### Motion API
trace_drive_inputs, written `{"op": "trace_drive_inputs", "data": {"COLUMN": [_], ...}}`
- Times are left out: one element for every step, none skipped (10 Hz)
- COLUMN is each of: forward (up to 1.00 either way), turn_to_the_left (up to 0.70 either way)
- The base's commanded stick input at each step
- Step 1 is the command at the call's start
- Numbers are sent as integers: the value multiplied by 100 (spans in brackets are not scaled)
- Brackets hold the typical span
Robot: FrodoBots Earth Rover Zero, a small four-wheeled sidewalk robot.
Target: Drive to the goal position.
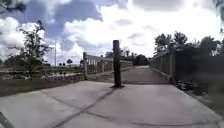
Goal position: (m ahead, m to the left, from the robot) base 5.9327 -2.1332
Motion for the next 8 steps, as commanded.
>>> {"op": "trace_drive_inputs", "data": {"forward": [100, 100, 100, 100, 100, 100, 100, 100], "turn_to_the_left": [0, 0, 0, 0, 0, 0, 0, 0]}}
